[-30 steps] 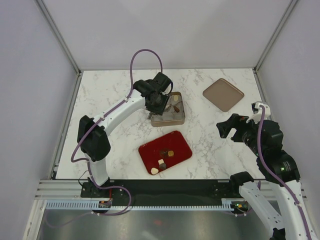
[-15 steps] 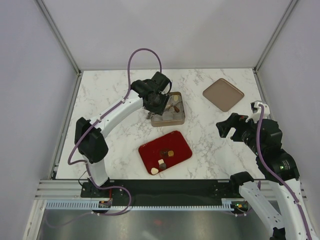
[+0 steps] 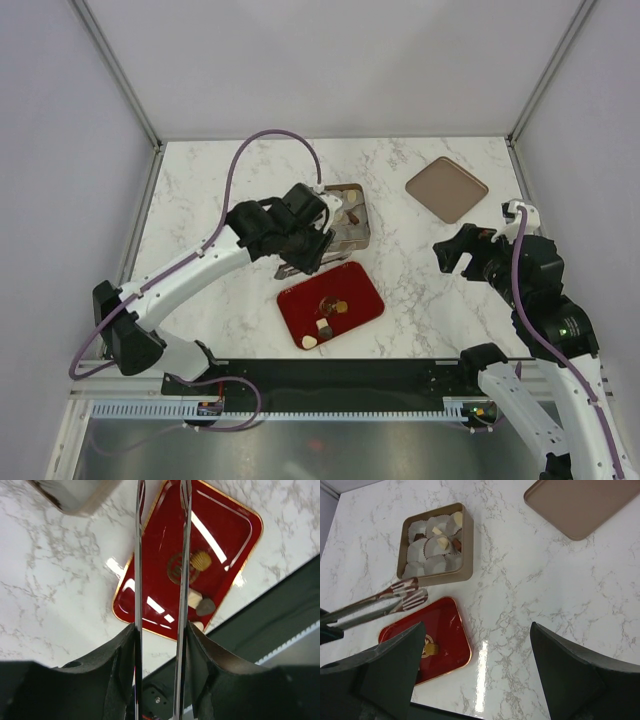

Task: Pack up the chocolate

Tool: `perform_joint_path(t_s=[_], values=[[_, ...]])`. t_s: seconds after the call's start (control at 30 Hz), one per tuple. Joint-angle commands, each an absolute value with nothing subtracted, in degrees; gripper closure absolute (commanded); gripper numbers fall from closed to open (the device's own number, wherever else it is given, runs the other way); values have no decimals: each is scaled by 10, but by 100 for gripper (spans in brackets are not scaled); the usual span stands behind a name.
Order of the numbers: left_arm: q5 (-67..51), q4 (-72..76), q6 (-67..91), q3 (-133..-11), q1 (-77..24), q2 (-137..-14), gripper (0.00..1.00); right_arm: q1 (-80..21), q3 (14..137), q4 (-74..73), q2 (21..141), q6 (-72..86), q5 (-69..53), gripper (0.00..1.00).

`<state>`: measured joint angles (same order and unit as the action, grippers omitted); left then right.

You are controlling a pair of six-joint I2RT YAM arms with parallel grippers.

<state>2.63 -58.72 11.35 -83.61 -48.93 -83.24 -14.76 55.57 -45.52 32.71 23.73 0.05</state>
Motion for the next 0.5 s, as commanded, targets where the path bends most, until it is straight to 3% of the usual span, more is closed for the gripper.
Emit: perform_joint_path(t_s=[0.0, 0.47], values=[[23, -598, 110, -789, -536, -792, 51, -147, 583, -449, 330, 229, 15, 6], [19, -590, 159, -692, -611, -750, 48, -148, 577, -453, 324, 239, 8, 6]])
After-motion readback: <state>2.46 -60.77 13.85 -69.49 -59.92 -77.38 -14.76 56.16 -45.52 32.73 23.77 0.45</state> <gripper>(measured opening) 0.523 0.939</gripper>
